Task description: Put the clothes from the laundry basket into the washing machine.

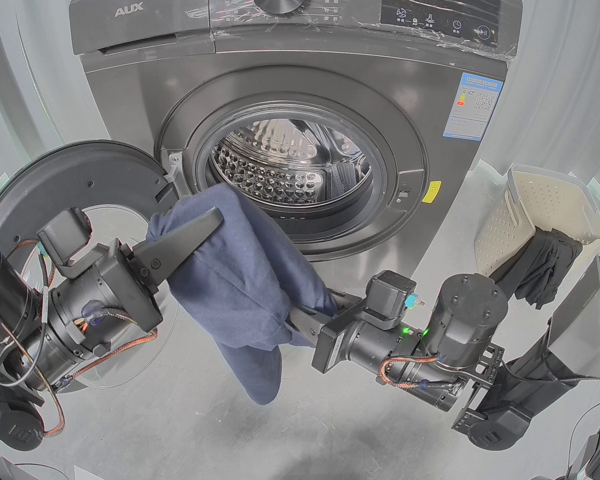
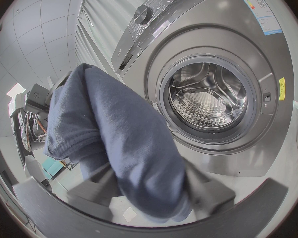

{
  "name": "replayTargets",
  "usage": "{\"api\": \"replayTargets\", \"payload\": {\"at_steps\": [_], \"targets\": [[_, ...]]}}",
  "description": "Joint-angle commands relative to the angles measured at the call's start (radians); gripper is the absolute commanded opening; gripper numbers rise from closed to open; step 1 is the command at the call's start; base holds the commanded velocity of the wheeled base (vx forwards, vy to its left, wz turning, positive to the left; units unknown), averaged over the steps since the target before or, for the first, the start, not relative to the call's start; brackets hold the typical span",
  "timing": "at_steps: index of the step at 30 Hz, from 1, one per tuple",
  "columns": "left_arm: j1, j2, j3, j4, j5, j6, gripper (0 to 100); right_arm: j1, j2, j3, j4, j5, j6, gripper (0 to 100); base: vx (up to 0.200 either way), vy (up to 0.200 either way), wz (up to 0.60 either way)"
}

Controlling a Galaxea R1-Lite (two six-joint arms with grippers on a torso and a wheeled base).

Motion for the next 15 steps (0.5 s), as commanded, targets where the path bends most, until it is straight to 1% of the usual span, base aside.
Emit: {"api": "replayTargets", "payload": {"at_steps": [1,4,5,10,11,14,15], "targets": [[0.001,0.004,0.003,0.000,-0.001,-0.002,0,0.007,-0.016,0.003,-0.001,0.000,0.000,0,0.000,0.000,0.00],[0.006,0.005,0.003,0.000,-0.001,-0.003,0,0.013,-0.036,0.009,-0.001,0.000,0.002,0,0.000,0.000,0.00],[0.018,0.011,0.006,0.000,-0.005,-0.003,0,0.016,-0.051,0.016,0.001,-0.001,0.003,0,0.000,0.000,0.00],[0.027,0.022,0.032,0.000,-0.015,0.007,0,0.019,-0.076,0.023,0.001,-0.003,0.008,0,0.000,0.000,0.00],[0.030,0.022,0.029,0.000,-0.015,0.003,100,0.019,-0.085,0.023,0.001,-0.003,0.009,0,0.000,0.000,0.00],[0.055,0.036,0.023,0.006,-0.015,-0.002,100,0.019,-0.111,0.024,0.001,-0.005,0.012,0,0.000,0.000,0.00],[0.089,0.054,0.025,0.003,-0.015,0.000,100,0.019,-0.136,0.024,0.001,-0.006,0.022,0,0.000,0.000,0.00]]}}
